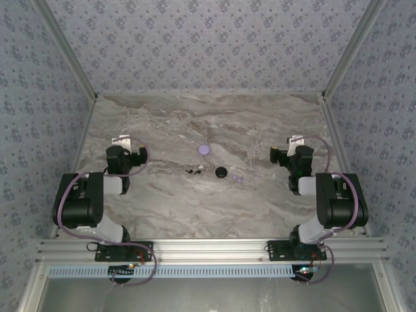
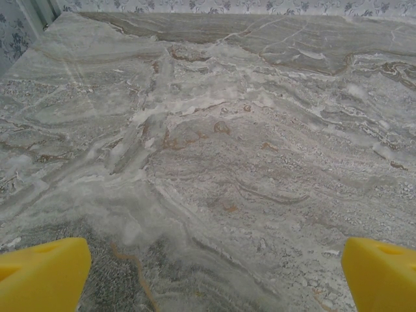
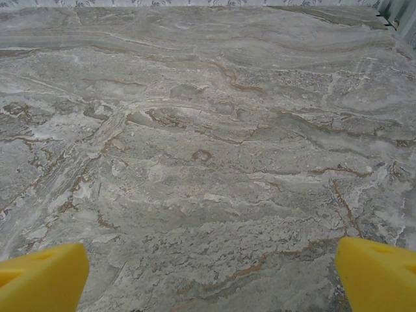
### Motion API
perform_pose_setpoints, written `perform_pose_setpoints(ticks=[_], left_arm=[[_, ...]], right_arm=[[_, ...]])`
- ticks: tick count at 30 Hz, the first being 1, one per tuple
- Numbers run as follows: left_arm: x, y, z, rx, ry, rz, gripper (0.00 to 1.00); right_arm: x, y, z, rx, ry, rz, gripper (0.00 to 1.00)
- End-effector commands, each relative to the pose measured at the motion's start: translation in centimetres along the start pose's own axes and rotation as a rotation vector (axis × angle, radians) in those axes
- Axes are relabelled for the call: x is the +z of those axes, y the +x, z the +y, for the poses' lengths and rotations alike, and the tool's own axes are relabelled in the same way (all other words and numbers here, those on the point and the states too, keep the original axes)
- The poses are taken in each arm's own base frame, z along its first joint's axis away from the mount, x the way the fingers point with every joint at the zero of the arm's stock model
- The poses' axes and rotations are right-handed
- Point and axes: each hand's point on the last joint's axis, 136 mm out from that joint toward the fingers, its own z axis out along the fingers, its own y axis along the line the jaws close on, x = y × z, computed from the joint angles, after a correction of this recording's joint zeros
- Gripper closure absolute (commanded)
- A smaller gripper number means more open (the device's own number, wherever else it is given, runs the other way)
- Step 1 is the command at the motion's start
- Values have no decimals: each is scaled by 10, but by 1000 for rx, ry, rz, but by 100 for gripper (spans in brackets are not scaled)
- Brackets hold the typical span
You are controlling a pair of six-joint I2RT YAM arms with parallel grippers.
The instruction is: Insert the wireless bluetooth earbuds into the charging case
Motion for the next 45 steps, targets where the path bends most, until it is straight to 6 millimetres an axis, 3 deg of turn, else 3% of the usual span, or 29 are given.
perform_pose_setpoints(ticks=[1, 7, 12, 16, 20, 24, 29, 34, 37, 41, 45], left_arm=[[-10, -14, 6, -8, -24, -27, 1], [-31, -33, 7, -79, -35, 15, 1], [-50, -54, -9, -166, 42, 74, 1], [-55, -58, -29, -178, 74, 159, 1], [-54, -58, -63, -221, 168, 240, 1], [-45, -53, -100, -262, 277, 346, 1], [-27, -42, -141, -228, 351, 451, 13], [-5, -26, -177, -242, 407, 588, 33], [7, -15, -193, -244, 418, 649, 45], [17, -5, -210, -239, 430, 710, 57], [25, 6, -224, -228, 436, 757, 63]], right_arm=[[-7, -10, -5, 8, 29, -13, 0], [-17, -28, -14, 75, 90, 91, 0], [-24, -35, 6, 123, 21, 188, 0], [-28, -38, 32, 158, -61, 303, 0], [-25, -38, 59, 222, -115, 388, 0], [-23, -36, 104, 184, -238, 454, 0], [-23, -34, 162, 134, -391, 519, 1], [-19, -30, 211, 131, -521, 610, 19], [-14, -31, 233, 121, -569, 655, 34], [-6, -23, 252, 102, -579, 707, 44], [5, -12, 265, 97, -577, 759, 68]])
